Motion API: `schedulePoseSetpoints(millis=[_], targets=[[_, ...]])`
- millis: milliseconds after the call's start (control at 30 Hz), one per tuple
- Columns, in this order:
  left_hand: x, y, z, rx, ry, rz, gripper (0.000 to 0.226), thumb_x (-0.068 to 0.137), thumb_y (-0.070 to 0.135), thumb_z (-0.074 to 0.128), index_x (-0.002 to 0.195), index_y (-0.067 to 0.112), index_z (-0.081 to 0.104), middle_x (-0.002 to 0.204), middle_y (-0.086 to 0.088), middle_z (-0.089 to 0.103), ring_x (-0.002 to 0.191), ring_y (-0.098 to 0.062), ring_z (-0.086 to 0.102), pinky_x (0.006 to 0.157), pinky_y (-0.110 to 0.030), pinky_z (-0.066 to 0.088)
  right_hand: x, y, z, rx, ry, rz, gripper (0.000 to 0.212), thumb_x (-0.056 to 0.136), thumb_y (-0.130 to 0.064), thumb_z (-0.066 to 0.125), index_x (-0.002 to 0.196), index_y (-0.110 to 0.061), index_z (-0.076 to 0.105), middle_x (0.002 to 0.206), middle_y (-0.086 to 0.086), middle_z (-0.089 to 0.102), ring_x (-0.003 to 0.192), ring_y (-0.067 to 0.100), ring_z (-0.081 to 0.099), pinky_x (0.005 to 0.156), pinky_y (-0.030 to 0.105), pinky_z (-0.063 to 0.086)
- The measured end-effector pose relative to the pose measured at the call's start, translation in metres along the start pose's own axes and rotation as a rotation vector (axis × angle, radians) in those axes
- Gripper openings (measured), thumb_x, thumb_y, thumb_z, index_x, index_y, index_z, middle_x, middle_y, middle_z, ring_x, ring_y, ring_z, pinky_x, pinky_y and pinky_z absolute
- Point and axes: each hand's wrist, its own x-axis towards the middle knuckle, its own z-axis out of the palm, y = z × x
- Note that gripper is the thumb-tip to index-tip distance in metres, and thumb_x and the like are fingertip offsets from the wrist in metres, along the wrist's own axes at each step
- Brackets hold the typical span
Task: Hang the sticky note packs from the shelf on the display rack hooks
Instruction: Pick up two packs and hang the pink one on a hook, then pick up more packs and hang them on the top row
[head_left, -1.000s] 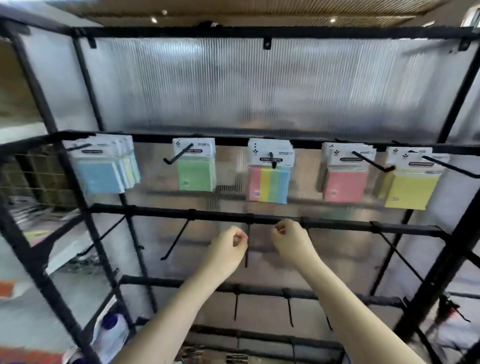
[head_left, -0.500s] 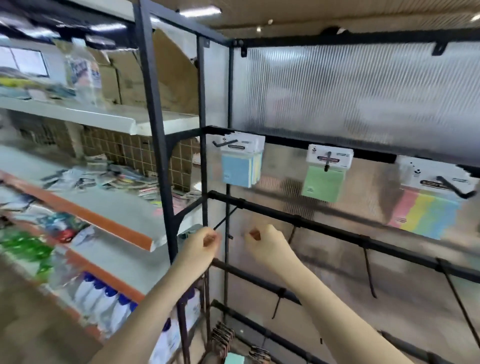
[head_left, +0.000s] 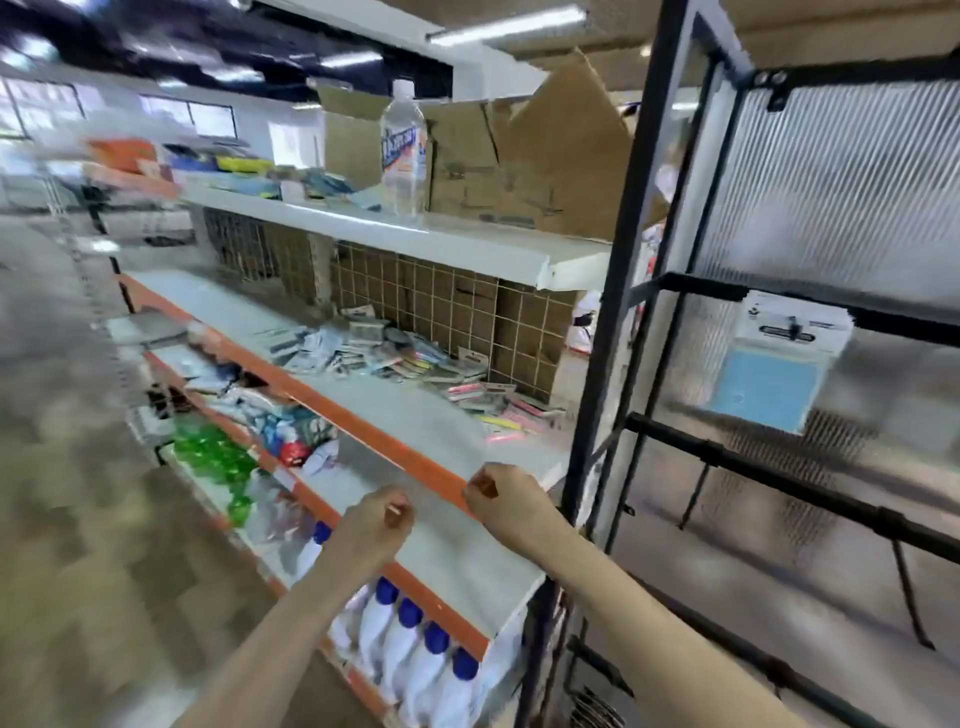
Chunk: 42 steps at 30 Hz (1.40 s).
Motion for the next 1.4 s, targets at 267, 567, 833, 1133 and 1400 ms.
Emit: schedulePoseSetpoints(millis=[267, 567, 833, 1133, 1400], targets=[[0.026, -0.061, -0.065, 0.134, 0.017, -0.045, 0.019, 0.092, 0.009, 0.048, 0.082, 0.021, 0.056, 0.088, 0.000, 0.064, 0.082, -0.017, 0.062, 0.075, -0.028, 0.048, 0.064, -0.035, 0.058, -0.051, 0.011, -0.014, 0.019, 0.094, -0.029, 0.047, 0.094, -0.013, 0.057, 0.090, 0.004, 0.057, 0.081, 0.023, 0.053, 0.066, 0.028, 0.039], [0.078, -0.063, -0.085, 0.076, 0.023, 0.005, 0.020, 0.095, 0.012, 0.045, 0.102, 0.008, 0.063, 0.097, -0.013, 0.068, 0.090, -0.025, 0.064, 0.085, -0.037, 0.050, 0.138, -0.048, 0.096, -0.080, 0.030, 0.006, 0.013, 0.093, -0.029, 0.046, 0.091, -0.018, 0.053, 0.087, 0.001, 0.056, 0.077, 0.019, 0.052, 0.064, 0.027, 0.038], [0.163, -0.093, -0.093, 0.141, 0.029, -0.016, 0.018, 0.095, 0.014, 0.046, 0.097, 0.011, 0.064, 0.095, -0.010, 0.069, 0.086, -0.024, 0.064, 0.080, -0.038, 0.052, 0.228, -0.054, 0.116, -0.043, 0.030, 0.040, 0.013, 0.091, -0.022, 0.044, 0.089, -0.014, 0.054, 0.094, 0.004, 0.062, 0.083, 0.022, 0.056, 0.065, 0.030, 0.043], [0.256, -0.119, -0.089, 0.201, 0.021, 0.013, 0.020, 0.096, 0.020, 0.045, 0.105, 0.014, 0.062, 0.098, -0.005, 0.068, 0.086, -0.019, 0.063, 0.078, -0.034, 0.051, 0.316, -0.042, 0.133, -0.066, 0.041, 0.092, 0.020, 0.096, -0.023, 0.043, 0.101, -0.009, 0.057, 0.106, 0.009, 0.063, 0.098, 0.028, 0.057, 0.070, 0.030, 0.038], [0.329, -0.141, -0.085, 0.167, -0.043, 0.020, 0.019, 0.094, 0.016, 0.044, 0.105, 0.016, 0.060, 0.102, -0.005, 0.065, 0.089, -0.024, 0.062, 0.078, -0.038, 0.052, 0.372, -0.039, 0.155, -0.030, 0.049, 0.110, 0.020, 0.092, -0.017, 0.048, 0.105, -0.012, 0.061, 0.111, 0.007, 0.062, 0.102, 0.024, 0.057, 0.085, 0.031, 0.045]])
